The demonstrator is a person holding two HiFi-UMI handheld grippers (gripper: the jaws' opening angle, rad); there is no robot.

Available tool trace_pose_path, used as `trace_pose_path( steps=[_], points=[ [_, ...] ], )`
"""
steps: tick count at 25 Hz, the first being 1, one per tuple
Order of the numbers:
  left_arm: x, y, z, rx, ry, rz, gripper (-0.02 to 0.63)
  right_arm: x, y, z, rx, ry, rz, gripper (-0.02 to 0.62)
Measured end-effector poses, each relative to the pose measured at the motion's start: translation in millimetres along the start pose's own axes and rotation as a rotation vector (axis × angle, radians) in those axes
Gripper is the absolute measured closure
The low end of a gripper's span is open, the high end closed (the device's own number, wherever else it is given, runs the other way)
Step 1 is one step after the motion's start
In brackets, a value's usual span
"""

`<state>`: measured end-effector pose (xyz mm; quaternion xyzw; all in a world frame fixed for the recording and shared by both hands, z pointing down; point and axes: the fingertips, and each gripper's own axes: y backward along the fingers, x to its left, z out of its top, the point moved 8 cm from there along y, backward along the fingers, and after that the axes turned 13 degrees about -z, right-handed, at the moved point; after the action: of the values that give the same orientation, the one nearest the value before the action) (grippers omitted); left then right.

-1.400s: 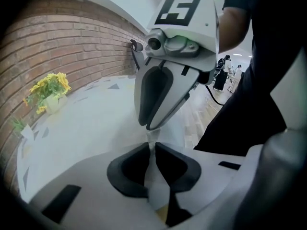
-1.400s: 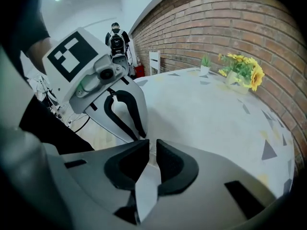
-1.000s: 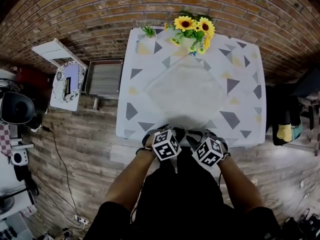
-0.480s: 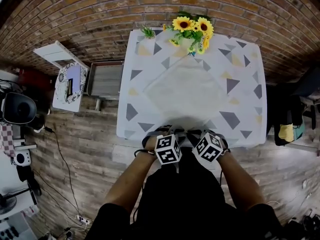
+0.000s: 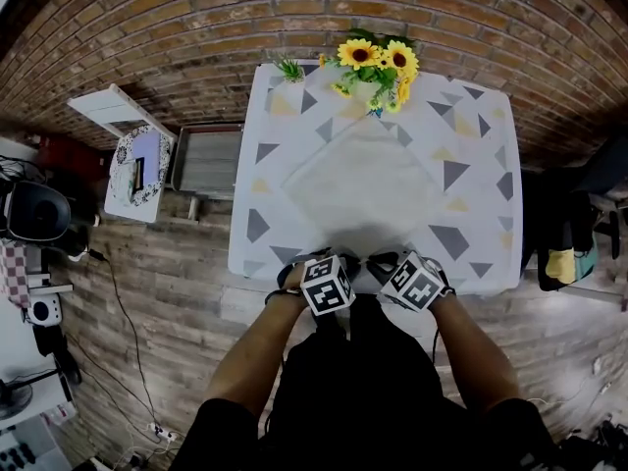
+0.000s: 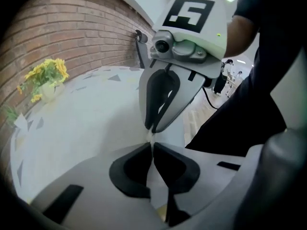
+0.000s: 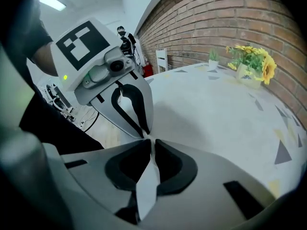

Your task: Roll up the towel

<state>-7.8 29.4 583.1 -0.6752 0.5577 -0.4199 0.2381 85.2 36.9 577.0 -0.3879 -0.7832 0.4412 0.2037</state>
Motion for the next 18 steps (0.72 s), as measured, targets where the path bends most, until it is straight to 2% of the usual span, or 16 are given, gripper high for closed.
trace_pose_path(
  steps=[4, 7, 8, 11, 13, 16, 18],
  points=[
    [7.0, 2.7, -1.8, -0.024, 0.067, -0.047, 0.574, -3.5, -3.6, 2.5, 0.003, 0.003, 0.004, 0.549],
    [9.5, 4.5, 0.6, -0.020, 0.057, -0.019, 0.569, -8.6, -7.0, 3.6, 0.033, -0.012, 0.006, 0.557],
    [9.5, 5.5, 1.8, -0.012, 0.044, 0.002, 0.564, -10.7, -7.7, 4.7, 0.042, -0.022, 0.008, 0.557],
    [8.4, 9.2, 6.1, 0.021, -0.024, 0.092, 0.491, -18.5, -10.2, 7.4, 0.056, -0.049, 0.005, 0.555],
    [6.6, 12.1, 10.1, 0.023, -0.081, 0.146, 0.483, -21.6, -11.6, 8.5, 0.064, -0.066, 0.008, 0.555],
    [2.9, 14.0, 16.2, -0.003, -0.144, 0.174, 0.485, -24.6, -13.5, 9.2, 0.070, -0.088, 0.020, 0.554],
    [3.3, 12.7, 18.7, -0.014, -0.151, 0.171, 0.486, -26.7, -14.5, 8.3, 0.070, -0.091, 0.025, 0.554]
  ],
)
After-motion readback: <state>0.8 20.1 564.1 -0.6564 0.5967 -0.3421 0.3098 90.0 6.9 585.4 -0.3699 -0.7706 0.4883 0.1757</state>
